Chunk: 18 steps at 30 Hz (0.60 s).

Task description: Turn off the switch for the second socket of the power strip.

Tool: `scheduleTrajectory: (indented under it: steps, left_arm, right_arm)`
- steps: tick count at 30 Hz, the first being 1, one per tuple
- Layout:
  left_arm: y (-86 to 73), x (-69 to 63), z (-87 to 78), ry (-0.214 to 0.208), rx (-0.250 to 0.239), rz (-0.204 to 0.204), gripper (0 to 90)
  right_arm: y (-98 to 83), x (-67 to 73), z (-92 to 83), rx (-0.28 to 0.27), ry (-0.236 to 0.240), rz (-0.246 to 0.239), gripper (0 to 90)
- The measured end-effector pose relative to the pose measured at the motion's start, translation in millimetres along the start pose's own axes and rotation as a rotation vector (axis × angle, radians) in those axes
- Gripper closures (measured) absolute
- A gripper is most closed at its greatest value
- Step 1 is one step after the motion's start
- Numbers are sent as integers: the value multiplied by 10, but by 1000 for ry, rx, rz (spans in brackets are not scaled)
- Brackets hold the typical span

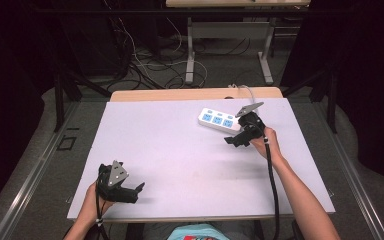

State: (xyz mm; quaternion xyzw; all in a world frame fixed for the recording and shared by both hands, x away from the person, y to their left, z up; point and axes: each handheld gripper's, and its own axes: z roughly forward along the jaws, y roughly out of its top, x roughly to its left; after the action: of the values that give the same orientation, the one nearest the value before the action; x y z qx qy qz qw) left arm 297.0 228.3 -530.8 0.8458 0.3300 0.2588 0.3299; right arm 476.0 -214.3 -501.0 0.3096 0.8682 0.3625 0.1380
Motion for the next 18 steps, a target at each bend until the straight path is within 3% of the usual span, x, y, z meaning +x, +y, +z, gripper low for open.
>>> scheduleTrajectory:
  steps: [18]
  left_arm:
    - [-2,9,10,2,0,-2,4]
  right_arm:
    - [133,-184,152,0,-19,38,6]
